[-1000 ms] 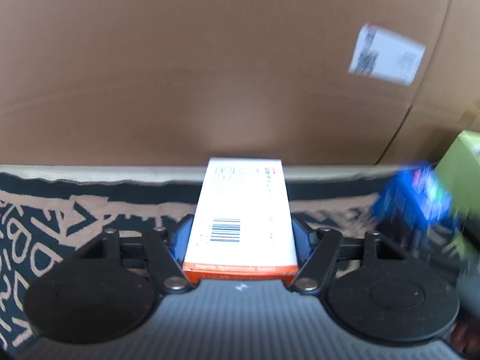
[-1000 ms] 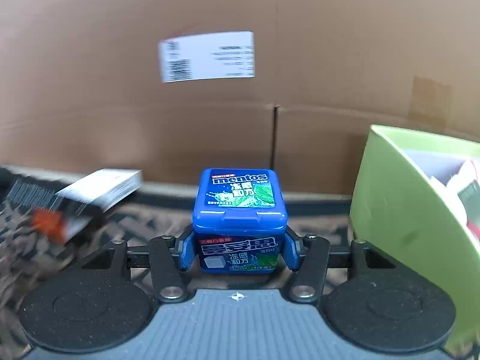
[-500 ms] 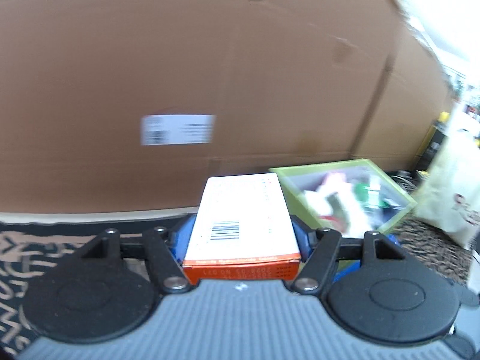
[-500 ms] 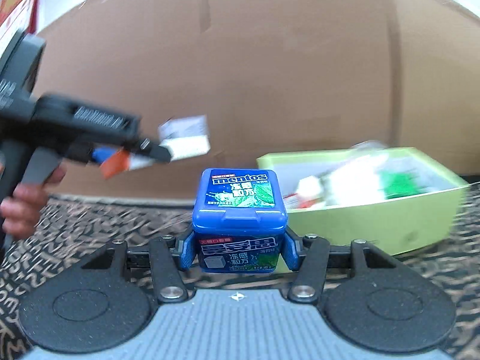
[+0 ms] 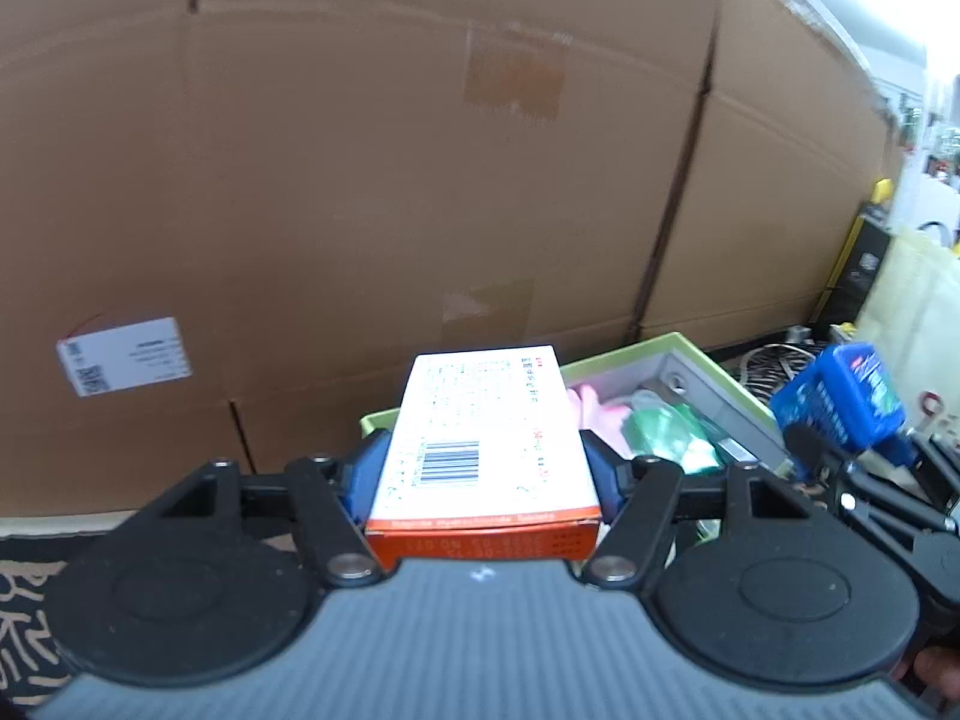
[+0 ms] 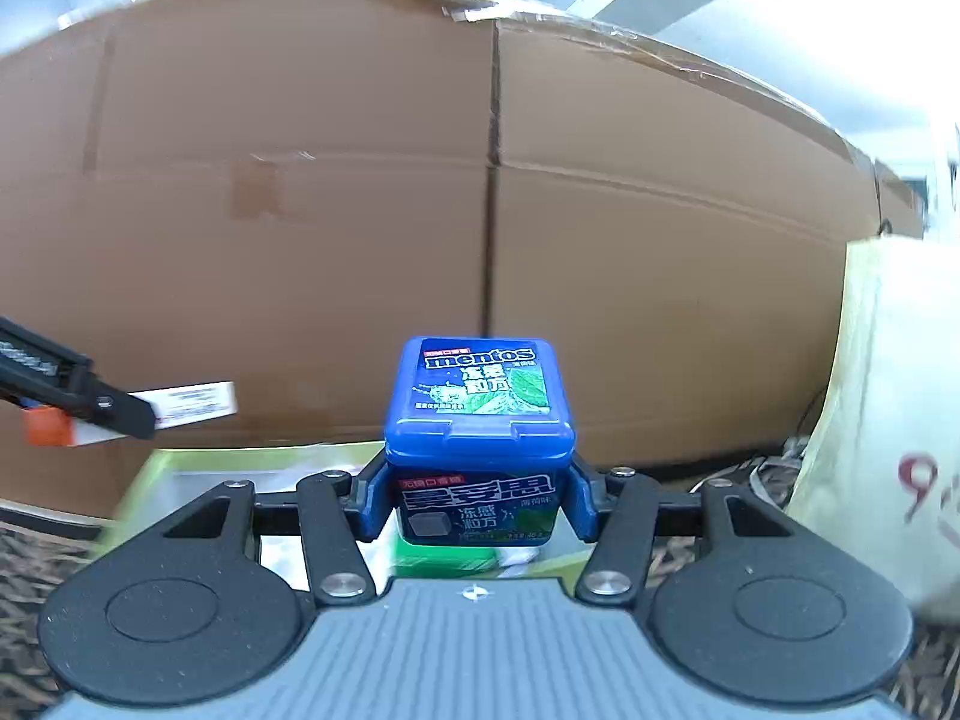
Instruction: Organize objects
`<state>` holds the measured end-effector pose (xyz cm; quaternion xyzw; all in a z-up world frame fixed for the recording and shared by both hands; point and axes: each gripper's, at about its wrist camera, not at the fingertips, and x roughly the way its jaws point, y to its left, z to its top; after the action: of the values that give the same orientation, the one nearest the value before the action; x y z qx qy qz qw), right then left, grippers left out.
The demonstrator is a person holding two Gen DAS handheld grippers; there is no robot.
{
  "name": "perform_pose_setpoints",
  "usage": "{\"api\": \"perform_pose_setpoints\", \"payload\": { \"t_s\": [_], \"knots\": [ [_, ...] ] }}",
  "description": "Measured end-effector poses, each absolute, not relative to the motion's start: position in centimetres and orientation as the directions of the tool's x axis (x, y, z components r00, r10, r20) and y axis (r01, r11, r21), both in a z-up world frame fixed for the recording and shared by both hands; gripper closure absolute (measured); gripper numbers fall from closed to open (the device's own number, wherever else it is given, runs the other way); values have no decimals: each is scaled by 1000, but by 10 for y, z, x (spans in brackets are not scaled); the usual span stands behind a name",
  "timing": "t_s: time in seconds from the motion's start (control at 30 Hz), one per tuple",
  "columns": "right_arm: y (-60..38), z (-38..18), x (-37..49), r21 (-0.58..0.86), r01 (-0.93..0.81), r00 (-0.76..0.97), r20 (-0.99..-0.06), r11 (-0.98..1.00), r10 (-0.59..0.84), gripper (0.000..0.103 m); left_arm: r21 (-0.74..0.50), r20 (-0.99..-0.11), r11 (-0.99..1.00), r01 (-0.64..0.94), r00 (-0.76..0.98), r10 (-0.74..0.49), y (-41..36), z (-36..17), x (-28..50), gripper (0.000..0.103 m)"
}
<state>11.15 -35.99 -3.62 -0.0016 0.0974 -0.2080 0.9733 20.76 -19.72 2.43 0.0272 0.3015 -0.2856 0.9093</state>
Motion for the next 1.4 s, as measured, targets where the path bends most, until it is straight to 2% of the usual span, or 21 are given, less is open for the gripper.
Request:
{"api": "perform_pose_setpoints", "payload": {
  "t_s": [0.1,0.17,0.23,0.27,0.33,0.37,0.53,0.73,0.9,1.03,1.2,1.4],
  "knots": [
    [-379,-41,138,-76,402,890,-199,912,-409,44,-150,-585,840,521,638,-500,-211,16,221,37],
    [-386,-47,158,-84,373,894,-232,924,-382,43,-148,-578,843,517,646,-498,-216,9,224,31],
    [-392,-56,169,-53,277,912,-301,960,-279,42,-161,-568,848,505,655,-498,-211,2,223,0],
    [-393,-58,166,-36,244,921,-303,969,-243,34,-171,-554,854,492,668,-496,-206,0,219,0],
    [-391,-63,151,-28,253,936,-247,967,-252,20,-187,-526,851,491,682,-509,-194,-3,208,0],
    [-390,-65,143,-24,272,937,-220,962,-270,17,-191,-526,851,489,681,-509,-188,-5,204,0],
    [-394,-71,115,70,272,945,-209,960,-253,17,-219,-516,860,461,693,-503,-171,-10,178,0],
    [-384,-65,89,100,285,942,-210,953,-260,17,-134,-454,880,456,761,-464,-163,0,133,0],
    [-373,-65,55,184,269,946,-236,945,-223,9,-97,-432,890,445,787,-441,-154,5,88,0],
    [-357,-73,22,213,276,933,-292,937,-208,4,-42,-476,902,430,785,-396,-150,-3,60,0],
    [-340,-81,-4,113,330,883,-388,937,-264,3,-17,-572,919,393,750,-332,-153,-19,37,0],
    [-329,-78,-25,57,356,866,-394,933,-306,3,58,-593,937,346,767,-246,-158,-27,12,0]
  ]
}}
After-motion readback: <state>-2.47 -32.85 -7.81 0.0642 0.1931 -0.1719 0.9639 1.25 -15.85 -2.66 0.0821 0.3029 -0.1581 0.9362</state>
